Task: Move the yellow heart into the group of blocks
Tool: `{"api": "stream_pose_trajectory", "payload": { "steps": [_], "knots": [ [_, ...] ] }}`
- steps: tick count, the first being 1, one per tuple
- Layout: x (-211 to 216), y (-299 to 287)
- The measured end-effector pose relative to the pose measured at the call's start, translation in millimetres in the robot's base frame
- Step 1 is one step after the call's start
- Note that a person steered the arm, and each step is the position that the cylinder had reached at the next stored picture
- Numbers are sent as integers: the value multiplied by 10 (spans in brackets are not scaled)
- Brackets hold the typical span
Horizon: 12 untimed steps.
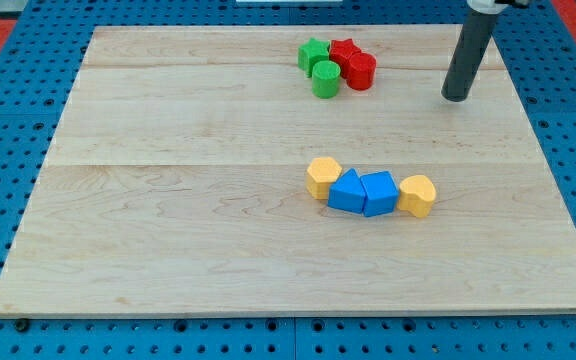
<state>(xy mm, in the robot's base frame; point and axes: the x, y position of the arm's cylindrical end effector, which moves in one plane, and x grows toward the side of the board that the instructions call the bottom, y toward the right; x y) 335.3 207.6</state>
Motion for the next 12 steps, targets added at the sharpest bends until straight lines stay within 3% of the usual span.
{"api": "stream_pose_trajectory", "payload": {
  "steps": [4,5,6,7,8,9,10,11,12],
  "knots": [
    [0,239],
    [407,499],
    [1796,535],
    [2144,-328],
    [1725,-574],
    [1525,-277],
    [1397,-1041],
    [1740,-586],
    [1499,-1200]
  ]
}}
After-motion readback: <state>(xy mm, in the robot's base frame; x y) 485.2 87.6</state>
